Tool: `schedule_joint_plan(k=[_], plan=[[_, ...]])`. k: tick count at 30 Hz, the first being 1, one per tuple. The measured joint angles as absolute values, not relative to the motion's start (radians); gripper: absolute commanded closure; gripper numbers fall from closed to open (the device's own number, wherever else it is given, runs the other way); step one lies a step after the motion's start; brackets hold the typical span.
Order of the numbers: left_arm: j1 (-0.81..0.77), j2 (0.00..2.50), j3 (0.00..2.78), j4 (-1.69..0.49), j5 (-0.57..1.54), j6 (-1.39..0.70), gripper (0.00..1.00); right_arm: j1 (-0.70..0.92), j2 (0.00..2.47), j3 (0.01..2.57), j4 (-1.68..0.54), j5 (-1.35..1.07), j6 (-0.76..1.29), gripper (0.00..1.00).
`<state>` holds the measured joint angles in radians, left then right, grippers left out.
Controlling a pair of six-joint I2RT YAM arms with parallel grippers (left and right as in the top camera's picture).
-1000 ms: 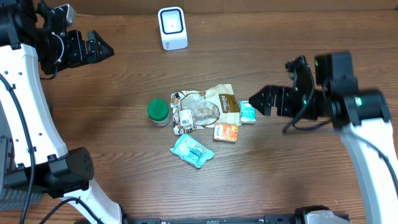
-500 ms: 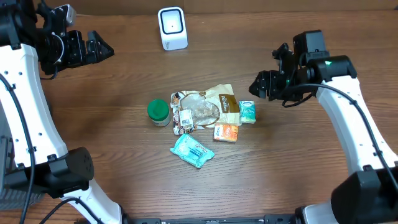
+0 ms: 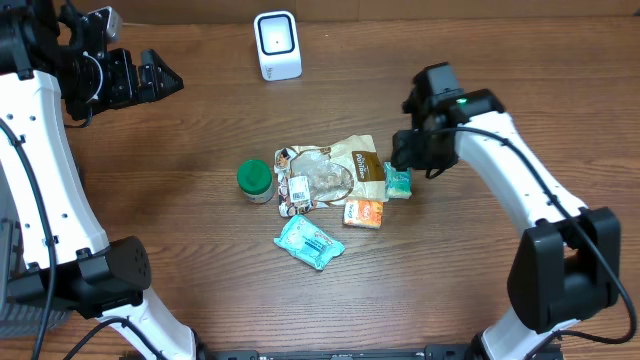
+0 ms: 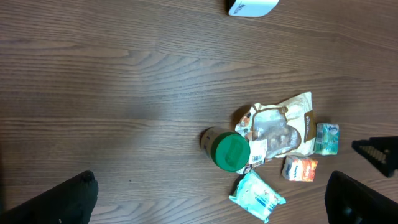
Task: Scan the item barcode
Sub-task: 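Move the right gripper over the small Kleenex pack on the table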
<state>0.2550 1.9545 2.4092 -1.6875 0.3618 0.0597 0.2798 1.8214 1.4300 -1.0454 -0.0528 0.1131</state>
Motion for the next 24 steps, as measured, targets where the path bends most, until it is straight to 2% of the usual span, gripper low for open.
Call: schedule_joint_plan(k=[6, 14, 24], plan=[[0.255, 1.954, 2.409, -1.687, 0.362, 0.06, 0.01, 0.307, 1.824, 1.43, -1.036, -0.039, 0.173, 0.53], [0.255, 1.954, 2.409, -1.687, 0.361, 0.06, 0.01, 0.097, 1.825, 1.353, -1.008, -0.282, 0.154, 0.59], [0.255, 1.954, 2.409, -1.687, 0.362, 0.06, 0.0, 0.055, 1.836, 1.113, -0.735, -0.485, 0.181, 0.67]])
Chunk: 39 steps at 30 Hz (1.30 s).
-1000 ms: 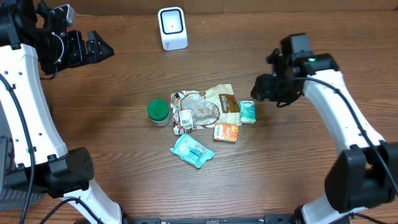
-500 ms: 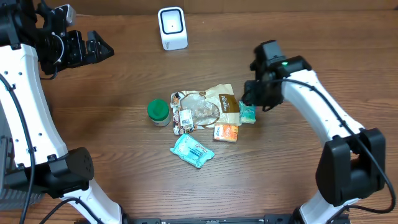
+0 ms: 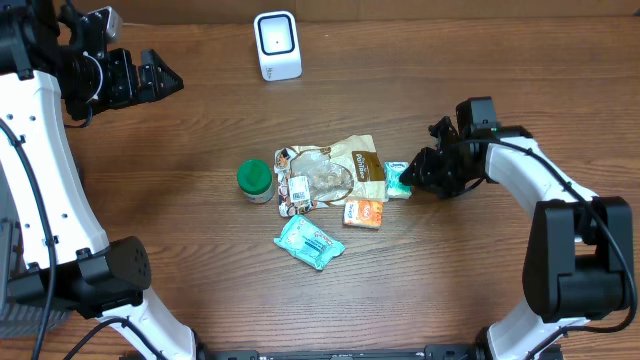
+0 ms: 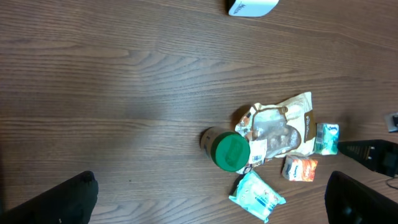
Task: Scan the item barcode
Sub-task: 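Move the right gripper over the small Kleenex pack on the table, then grasp the Kleenex pack with the right gripper and lift it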
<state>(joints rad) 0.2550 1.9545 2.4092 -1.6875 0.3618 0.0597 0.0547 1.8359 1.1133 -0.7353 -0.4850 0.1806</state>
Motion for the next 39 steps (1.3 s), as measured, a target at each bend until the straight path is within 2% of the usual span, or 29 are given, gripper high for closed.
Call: schedule_joint_plan(k=[13, 15, 18, 20, 29, 39], plan=[[0.255, 1.954, 2.409, -1.687, 0.362, 0.06, 0.0, 0.055, 1.839, 1.029, -0.618, -0.528, 0.258, 0.69], [0.255, 1.954, 2.409, -1.687, 0.362, 0.06, 0.0, 0.055, 1.841, 1.02, -0.607, -0.532, 0.262, 0.73], [0.255, 1.954, 2.409, -1.687, 0.362, 0.06, 0.0, 0.055, 1.852, 1.003, -0.579, -0.552, 0.262, 0.9], [0.255, 1.954, 2.409, -1.687, 0.362, 0.06, 0.0, 0.053, 1.859, 0.994, -0.564, -0.576, 0.266, 0.96], [0.255, 1.954, 2.409, -1.687, 0.362, 0.06, 0.0, 0.051, 1.864, 0.992, -0.58, -0.642, 0.276, 0.96], [0.255, 1.954, 2.409, -1.687, 0.362, 0.06, 0.0, -0.031, 1.867, 1.061, -0.709, -0.988, 0.219, 0.96]])
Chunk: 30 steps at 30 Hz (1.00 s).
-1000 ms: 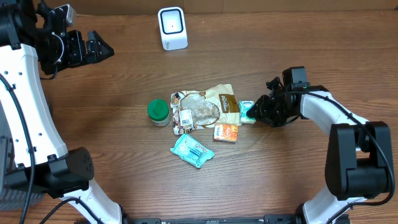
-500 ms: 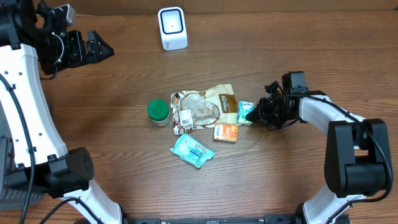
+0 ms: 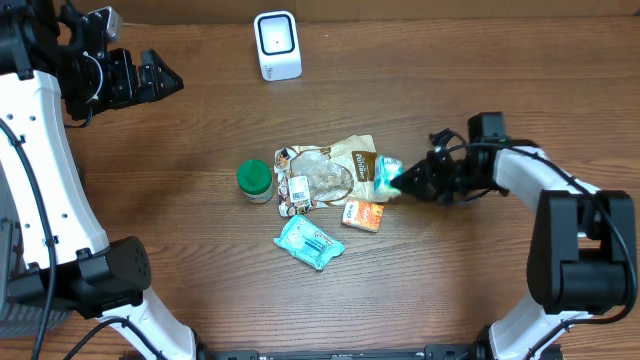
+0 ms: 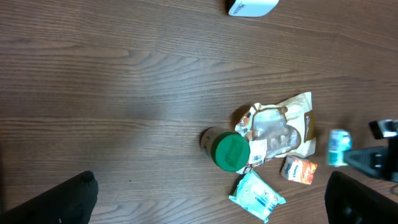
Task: Scan the item barcode
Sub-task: 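Grasp the Kleenex pack with the right gripper and lift it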
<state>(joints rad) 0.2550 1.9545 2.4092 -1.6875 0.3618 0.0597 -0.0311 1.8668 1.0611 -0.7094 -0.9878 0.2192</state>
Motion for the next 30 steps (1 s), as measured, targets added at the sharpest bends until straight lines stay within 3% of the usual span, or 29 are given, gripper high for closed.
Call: schedule_joint_plan(k=[15, 30], plan=[[0.255, 1.954, 2.409, -1.687, 0.362, 0.06, 0.0, -0.063, 1.785, 1.087, -0.685, -1.472, 0.154, 0.96], [0.255, 1.954, 2.409, -1.687, 0.362, 0.06, 0.0, -0.058, 1.783, 1.088, -0.607, -1.534, 0.214, 0.96]])
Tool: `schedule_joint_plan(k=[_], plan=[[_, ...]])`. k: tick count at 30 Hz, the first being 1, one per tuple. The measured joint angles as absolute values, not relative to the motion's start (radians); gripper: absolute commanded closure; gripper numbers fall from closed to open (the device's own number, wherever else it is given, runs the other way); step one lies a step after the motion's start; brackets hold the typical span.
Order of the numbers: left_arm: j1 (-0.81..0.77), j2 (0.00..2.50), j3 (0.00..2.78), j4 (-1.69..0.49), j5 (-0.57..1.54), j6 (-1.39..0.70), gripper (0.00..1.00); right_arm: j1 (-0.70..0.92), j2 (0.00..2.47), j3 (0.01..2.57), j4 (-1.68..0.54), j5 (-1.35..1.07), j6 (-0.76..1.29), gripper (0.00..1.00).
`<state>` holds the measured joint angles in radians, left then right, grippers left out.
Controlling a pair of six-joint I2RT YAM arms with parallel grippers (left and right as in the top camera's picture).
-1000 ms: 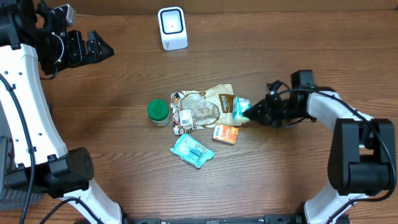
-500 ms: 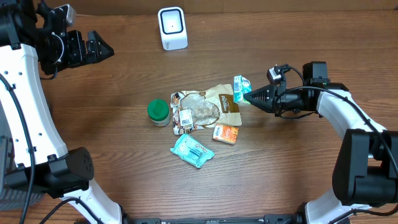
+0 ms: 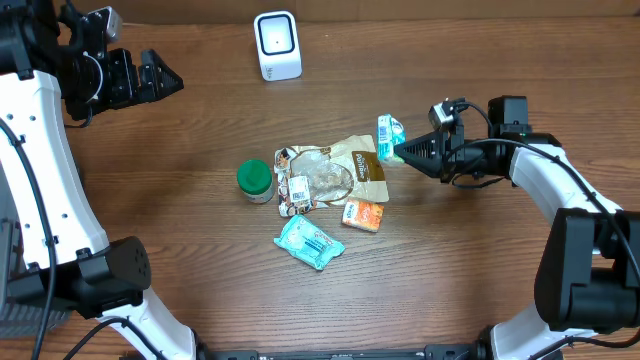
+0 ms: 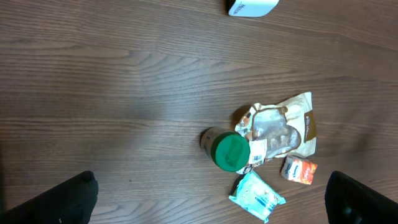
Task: Scan the item barcode
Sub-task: 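Grasp the Kleenex pack with the right gripper and lift it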
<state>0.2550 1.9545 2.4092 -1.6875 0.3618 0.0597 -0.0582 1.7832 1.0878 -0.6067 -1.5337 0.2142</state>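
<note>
A small teal packet (image 3: 388,135) is held off the table, right of the pile and upright, with my right gripper (image 3: 399,152) shut on its lower edge. The white barcode scanner (image 3: 277,45) stands at the back centre of the table, and its base shows at the top edge (image 4: 251,6) of the left wrist view. My left gripper (image 3: 166,79) hangs high at the far left, open and empty. Its dark fingers (image 4: 69,200) frame the bottom corners of that view, and the teal packet is out of it.
In the middle of the table lie a green-lidded jar (image 3: 254,180), a crumpled clear and tan bag (image 3: 325,172), an orange packet (image 3: 363,214) and a light blue wipes packet (image 3: 311,242). The wooden table (image 3: 200,270) runs all around them.
My right gripper, with the teal packet in it, now sits farther back and higher than before, away from the pile. The packet no longer shows in the left wrist view. The left arm is unchanged.
My right gripper first hovered over the teal packet lying beside the bag. Then it was low at the packet's right side. Later it was shut on the packet, just off the table, and now holds it up farther back.
</note>
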Motion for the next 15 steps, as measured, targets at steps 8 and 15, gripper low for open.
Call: schedule_joint_plan(k=[8, 15], plan=[[0.255, 1.954, 2.409, -1.687, 0.362, 0.06, 0.0, 0.034, 1.783, 1.134, -0.594, -1.375, 0.332, 0.96], [0.255, 1.954, 2.409, -1.688, 0.362, 0.06, 0.01, 0.161, 1.783, 1.42, -0.916, -1.054, 0.357, 0.96]])
